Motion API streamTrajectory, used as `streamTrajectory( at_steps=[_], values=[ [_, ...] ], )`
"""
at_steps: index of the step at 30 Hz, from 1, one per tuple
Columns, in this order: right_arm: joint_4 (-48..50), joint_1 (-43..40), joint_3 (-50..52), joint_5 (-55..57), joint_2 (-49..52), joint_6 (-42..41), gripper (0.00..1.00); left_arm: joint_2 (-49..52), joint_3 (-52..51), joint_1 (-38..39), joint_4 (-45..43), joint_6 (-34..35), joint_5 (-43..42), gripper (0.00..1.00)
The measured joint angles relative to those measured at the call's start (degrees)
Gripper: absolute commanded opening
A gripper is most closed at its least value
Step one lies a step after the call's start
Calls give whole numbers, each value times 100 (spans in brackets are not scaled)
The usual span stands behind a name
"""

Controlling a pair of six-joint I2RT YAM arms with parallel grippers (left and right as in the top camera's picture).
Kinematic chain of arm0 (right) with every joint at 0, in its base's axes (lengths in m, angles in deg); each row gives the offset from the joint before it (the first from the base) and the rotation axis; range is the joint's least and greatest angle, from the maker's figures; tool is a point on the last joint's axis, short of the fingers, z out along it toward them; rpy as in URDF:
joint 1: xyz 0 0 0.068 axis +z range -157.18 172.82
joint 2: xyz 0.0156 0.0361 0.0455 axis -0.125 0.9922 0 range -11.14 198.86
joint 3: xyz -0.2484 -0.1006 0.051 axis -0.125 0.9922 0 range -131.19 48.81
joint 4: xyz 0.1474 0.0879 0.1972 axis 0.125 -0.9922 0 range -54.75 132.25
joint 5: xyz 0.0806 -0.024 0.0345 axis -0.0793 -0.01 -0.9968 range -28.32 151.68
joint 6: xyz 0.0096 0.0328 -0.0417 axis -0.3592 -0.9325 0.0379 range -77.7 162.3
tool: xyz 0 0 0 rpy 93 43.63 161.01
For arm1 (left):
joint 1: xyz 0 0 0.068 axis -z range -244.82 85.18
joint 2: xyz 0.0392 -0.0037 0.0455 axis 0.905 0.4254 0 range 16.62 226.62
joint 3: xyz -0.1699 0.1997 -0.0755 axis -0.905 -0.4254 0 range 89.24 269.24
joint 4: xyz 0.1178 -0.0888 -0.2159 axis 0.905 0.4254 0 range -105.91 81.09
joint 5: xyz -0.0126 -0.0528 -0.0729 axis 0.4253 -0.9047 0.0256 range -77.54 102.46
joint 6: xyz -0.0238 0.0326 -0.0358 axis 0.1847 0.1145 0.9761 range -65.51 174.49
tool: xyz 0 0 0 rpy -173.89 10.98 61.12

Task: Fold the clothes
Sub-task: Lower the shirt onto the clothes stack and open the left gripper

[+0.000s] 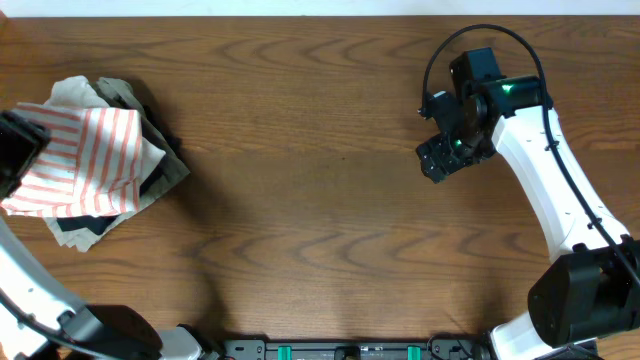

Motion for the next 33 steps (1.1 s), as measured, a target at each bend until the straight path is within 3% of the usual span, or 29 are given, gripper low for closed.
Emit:
streamTrajectory(
  at_steps=[2,5,10,16,26,33],
  values=[
    [0,0,0,-2,0,0,86,-127,0,15,7,-4,-98,13],
    [2,0,0,-2,0,0,86,-190,0,59,85,-85,-221,6],
    [35,0,0,0,0,0,87,-87,-205,151,-291,-581,-697,6],
    [42,0,0,0,0,0,87,326,-885,162,-1392,-929,-1493,6],
    [42,0,0,0,0,2,87,2345,-1325,278,-3519,-1019,-2188,7],
    [26,0,0,0,0,2,87,2581,-1279,457,-3797,-1008,-2321,16]
  ],
)
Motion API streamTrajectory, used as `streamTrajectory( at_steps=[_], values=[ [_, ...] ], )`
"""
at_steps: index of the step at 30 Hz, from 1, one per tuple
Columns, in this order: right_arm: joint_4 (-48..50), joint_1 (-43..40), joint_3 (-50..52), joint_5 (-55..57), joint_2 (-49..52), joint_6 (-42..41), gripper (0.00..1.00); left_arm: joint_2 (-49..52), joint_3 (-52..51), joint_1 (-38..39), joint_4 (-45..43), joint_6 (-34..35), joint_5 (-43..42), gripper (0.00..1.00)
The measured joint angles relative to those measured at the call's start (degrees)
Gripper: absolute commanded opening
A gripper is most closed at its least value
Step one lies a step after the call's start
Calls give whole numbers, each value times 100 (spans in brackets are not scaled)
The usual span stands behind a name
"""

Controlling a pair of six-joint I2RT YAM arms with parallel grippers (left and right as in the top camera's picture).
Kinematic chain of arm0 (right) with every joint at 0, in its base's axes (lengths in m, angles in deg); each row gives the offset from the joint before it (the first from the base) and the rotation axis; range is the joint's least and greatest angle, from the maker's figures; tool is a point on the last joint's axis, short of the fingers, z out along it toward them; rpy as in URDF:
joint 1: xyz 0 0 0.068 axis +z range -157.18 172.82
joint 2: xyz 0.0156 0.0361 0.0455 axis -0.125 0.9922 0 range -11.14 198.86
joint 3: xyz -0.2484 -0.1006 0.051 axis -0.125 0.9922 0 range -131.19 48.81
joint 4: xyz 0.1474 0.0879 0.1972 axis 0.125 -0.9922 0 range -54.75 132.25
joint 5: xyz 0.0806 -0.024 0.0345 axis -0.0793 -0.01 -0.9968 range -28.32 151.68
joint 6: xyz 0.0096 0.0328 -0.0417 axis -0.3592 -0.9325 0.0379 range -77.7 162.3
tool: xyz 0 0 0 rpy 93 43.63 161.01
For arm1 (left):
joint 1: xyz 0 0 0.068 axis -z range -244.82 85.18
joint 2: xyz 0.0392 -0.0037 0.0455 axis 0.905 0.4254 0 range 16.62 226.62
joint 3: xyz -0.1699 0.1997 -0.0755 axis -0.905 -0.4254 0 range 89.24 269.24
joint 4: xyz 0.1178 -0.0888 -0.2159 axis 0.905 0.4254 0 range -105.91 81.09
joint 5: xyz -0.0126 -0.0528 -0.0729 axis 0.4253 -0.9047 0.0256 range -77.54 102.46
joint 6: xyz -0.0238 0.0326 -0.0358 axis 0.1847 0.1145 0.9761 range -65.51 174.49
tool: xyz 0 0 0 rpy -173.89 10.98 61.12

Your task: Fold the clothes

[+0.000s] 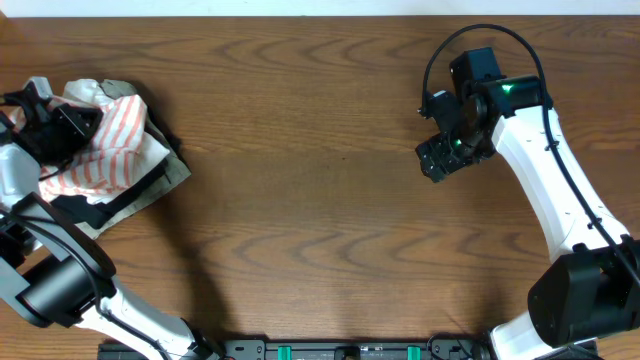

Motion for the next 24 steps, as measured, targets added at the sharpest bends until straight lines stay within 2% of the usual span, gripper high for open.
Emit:
streamTrajectory(
  at_steps=[1,3,5,7,8,12,13,14,16,21,24],
  values=[
    [2,0,0,0,0,0,87,0,0,11,0,-4,-2,24],
    [20,0,0,0,0,0,87,-9,0,35,2,-28,-48,45],
    [68,0,0,0,0,0,86,-52,0,76,13,-31,-153,60],
    [197,0,0,0,0,-7,86,-173,-2,129,59,-48,-175,91],
    [299,-2,0,0,0,-13,87,-262,-2,160,94,-44,-184,100],
    [772,-46,0,-2,0,-151,89,-817,-59,262,302,-68,37,98],
    [905,-72,0,-4,0,-205,91,-1001,-68,295,396,-116,129,98],
    [1073,-111,-2,-4,0,-275,99,-1237,-74,350,518,-195,234,98],
    [1325,-199,-4,-4,0,-457,99,-1646,-74,505,728,-352,476,98],
    [2129,-566,-15,-4,0,-1016,99,-2664,-74,1572,1224,-761,1574,98],
    [2614,-787,-22,11,0,-1220,99,-2894,-72,2295,1331,-863,2175,98]
  ],
)
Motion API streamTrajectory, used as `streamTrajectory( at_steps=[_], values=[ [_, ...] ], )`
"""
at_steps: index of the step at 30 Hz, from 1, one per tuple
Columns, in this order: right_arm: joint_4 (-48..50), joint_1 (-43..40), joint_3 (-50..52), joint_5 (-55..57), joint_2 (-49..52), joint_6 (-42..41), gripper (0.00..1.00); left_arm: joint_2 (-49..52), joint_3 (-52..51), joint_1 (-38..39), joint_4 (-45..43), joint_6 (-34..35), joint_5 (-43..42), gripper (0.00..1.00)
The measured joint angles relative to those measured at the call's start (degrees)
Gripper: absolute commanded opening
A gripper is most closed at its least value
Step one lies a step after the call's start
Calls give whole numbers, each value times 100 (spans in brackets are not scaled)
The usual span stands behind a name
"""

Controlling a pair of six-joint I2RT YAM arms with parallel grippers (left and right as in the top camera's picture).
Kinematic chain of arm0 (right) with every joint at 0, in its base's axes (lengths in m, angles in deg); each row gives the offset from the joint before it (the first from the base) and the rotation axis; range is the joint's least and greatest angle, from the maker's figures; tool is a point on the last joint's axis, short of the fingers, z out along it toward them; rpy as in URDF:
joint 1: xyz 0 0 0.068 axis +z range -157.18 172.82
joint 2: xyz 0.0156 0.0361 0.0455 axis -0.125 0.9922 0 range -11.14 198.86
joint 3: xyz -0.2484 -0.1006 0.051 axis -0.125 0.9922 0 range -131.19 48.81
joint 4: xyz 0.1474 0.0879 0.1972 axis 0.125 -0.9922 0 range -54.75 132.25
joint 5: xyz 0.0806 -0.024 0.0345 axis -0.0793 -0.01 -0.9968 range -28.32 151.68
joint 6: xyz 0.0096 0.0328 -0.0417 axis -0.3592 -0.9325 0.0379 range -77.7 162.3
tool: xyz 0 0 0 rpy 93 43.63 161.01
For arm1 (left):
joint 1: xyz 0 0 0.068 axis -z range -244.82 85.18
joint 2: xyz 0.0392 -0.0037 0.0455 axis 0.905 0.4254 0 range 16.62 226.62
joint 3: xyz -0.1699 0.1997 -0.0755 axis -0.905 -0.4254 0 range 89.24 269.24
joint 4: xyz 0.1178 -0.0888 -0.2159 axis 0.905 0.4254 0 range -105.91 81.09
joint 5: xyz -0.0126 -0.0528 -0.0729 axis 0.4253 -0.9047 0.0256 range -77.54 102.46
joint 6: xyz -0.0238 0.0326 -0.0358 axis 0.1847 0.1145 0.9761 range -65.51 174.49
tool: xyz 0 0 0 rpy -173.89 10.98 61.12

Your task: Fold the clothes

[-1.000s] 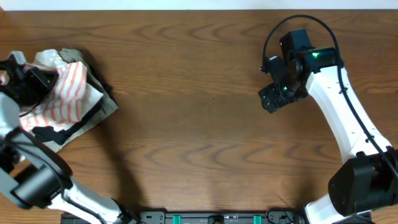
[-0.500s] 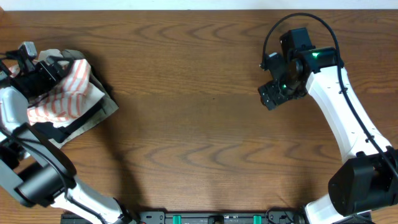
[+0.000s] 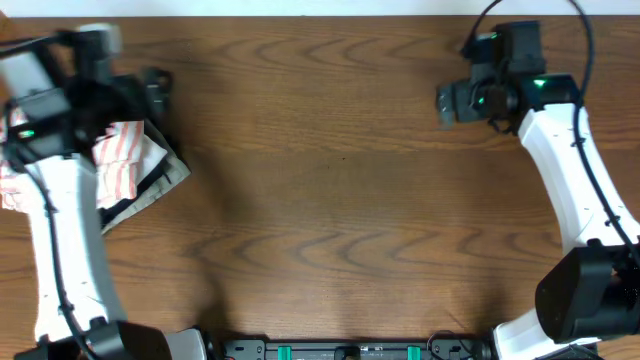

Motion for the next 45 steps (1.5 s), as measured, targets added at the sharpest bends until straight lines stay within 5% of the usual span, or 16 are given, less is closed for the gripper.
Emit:
streamTrajectory(
  at_steps=[6,15,28,40,45],
  values=[
    [278,-417,-7,-94,-22,-101,99,20,-4,953,334,-85,654,98],
    [-400,-1261,138,-774,-896,-114,99,-981,-466,1113,774,-85,776,98],
    [546,-1255,3342,-160,-5882,-636,99,-5005,-2959,1113,409,-35,876,98],
    [-2249,-1255,3781,-37,-7702,-787,99,-5515,-3097,1113,1325,-33,876,98],
    [-2382,-1255,3829,-33,-7698,-789,99,-5515,-3097,1113,1576,-33,876,98]
  ],
)
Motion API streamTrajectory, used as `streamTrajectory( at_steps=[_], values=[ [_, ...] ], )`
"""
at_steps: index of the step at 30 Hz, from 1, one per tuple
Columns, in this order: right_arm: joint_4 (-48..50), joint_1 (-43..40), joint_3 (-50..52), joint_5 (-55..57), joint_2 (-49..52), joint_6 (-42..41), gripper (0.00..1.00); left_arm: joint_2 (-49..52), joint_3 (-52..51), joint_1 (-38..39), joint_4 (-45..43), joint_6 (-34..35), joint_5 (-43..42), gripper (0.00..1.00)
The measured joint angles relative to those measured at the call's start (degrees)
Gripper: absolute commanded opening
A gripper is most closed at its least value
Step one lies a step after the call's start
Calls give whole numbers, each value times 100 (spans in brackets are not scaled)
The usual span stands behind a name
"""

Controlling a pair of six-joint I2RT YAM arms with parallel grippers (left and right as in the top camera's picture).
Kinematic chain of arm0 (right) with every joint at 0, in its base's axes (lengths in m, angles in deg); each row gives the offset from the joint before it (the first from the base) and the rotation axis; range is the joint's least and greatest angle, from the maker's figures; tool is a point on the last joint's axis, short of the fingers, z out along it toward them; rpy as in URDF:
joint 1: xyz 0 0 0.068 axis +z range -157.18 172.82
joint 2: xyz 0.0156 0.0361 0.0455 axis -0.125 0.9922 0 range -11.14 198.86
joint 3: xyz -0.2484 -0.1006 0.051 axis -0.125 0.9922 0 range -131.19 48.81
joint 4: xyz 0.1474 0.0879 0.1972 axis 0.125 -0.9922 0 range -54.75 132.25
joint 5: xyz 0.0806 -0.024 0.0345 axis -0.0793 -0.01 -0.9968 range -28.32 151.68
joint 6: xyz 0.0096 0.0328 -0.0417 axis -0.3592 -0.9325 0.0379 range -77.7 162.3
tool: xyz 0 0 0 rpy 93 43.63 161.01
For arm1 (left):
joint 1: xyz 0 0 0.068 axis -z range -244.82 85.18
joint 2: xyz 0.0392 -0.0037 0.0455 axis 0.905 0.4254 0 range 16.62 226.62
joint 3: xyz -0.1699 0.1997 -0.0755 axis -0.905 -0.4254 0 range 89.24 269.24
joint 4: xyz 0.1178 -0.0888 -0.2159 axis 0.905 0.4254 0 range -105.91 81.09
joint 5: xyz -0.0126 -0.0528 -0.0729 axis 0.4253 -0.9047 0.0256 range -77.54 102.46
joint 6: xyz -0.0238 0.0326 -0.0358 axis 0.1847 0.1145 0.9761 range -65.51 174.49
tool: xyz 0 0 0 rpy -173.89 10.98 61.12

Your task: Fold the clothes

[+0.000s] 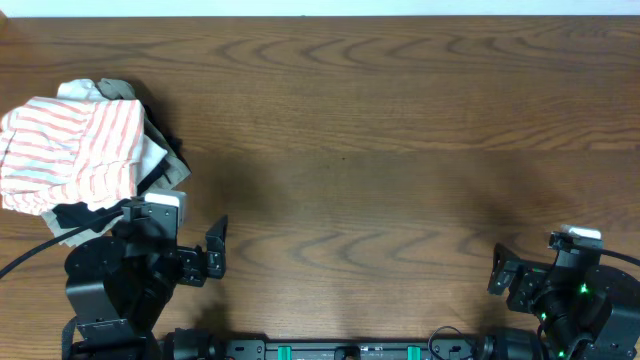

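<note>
A pile of clothes (85,160) lies at the table's left, in the overhead view only. A red-and-white striped garment (70,150) is draped loosely on top, with beige and dark pieces (160,175) under it. My left gripper (215,250) is at the front left, just in front of the pile and apart from it, open and holding nothing. At the front right edge, far from the clothes, my right gripper (497,270) is open and empty too.
The wooden table (350,150) stretches from the pile to the right edge. The left arm's base (110,290) and the right arm's base (575,300) stand at the front edge. A black rail (350,350) runs along the front.
My left arm was over the pile at the back left and my right arm at the back right. Both are now folded back at the front edge. The striped garment lies uncovered on the pile.
First my left gripper was at the far left edge by the striped garment and my right hung over the right of the table. Then the left was on the pile with the garment bunched. Later the right stood further back. Now both arms are back at the front, grippers empty.
</note>
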Motion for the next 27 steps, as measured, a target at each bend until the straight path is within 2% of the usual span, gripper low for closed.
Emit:
streamTrajectory(
  at_steps=[8,11,19,27],
  values=[
    [24,0,13,31,-68,2,99,0,0,0,11,0,2,98],
    [396,0,149,35,-409,15,99,0,0,0,11,0,2,98],
    [2763,101,1834,-227,-2057,638,99,0,-4,0,17,0,2,98],
    [6118,111,3853,-496,-2127,1191,99,4,-7,0,9,0,2,98]
  ],
)
